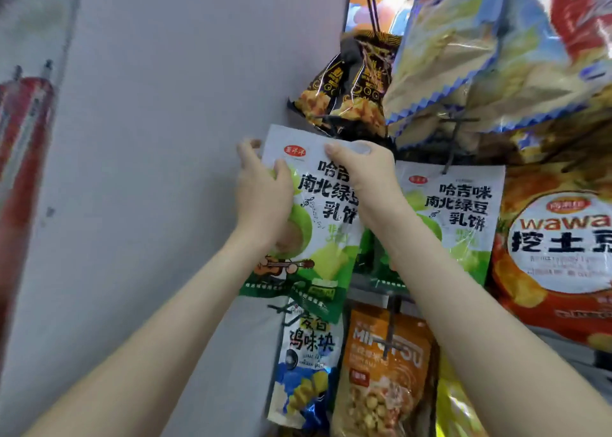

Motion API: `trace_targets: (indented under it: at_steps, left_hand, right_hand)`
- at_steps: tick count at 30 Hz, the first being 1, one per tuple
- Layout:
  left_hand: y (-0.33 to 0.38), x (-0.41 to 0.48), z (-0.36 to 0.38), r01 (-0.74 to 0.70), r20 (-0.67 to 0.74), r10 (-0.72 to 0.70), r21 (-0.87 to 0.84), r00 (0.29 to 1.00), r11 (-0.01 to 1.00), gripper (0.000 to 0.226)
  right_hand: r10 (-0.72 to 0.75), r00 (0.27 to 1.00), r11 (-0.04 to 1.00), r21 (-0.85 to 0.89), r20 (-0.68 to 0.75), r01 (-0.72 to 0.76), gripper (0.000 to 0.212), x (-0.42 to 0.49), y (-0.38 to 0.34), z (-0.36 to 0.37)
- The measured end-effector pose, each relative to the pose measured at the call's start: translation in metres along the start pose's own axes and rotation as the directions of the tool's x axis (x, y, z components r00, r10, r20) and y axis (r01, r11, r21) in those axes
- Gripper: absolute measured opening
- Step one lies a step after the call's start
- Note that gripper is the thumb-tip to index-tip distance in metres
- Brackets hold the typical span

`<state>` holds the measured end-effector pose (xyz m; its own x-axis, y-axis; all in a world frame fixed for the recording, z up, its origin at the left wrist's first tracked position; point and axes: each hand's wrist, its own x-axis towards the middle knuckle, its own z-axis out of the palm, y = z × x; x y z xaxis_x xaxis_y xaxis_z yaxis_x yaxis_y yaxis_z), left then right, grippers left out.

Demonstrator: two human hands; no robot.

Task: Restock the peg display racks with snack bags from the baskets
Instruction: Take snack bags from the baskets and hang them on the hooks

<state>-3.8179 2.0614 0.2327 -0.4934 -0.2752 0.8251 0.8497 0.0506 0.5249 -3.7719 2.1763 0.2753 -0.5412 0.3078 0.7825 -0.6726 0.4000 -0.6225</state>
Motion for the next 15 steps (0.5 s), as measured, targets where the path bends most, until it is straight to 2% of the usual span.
trace_targets:
  at_steps: [2, 4, 6, 11, 15]
  left_hand:
    - [-0.004, 0.013, 0.009, -0.137, 0.080, 0.129, 0.099, 0.988, 0.986, 0.047]
    - [-0.012, 0.023, 0.019, -0.220, 0.165, 0.184, 0.230, 0.969, 0.948, 0.050]
    - [-0.022, 0.030, 0.027, -0.233, 0.245, 0.166, 0.276, 0.955, 0.933, 0.046]
    - [-0.041, 0.043, 0.044, -0.189, 0.373, 0.101, 0.209, 0.922, 0.959, 0.049]
    - [-0.051, 0.047, 0.053, -0.203, 0.398, 0.120, 0.174, 0.910, 0.964, 0.052]
  right_hand:
    - [-0.016, 0.999, 0.998, -0.057, -0.044, 0.014, 0.026, 0.022, 0.003, 0.006]
    - [0.009, 0.996, 0.995, -0.098, -0.088, -0.017, 0.024, 0.038, 0.006, 0.011]
    - [0.036, 0.991, 0.990, -0.131, -0.129, -0.053, 0.018, 0.050, 0.010, 0.012]
    - [0.057, 0.979, 0.978, -0.185, -0.194, -0.093, 0.014, 0.068, 0.023, 0.013]
    - [0.102, 0.979, 0.982, -0.141, -0.179, -0.128, 0.037, 0.078, 0.036, 0.010]
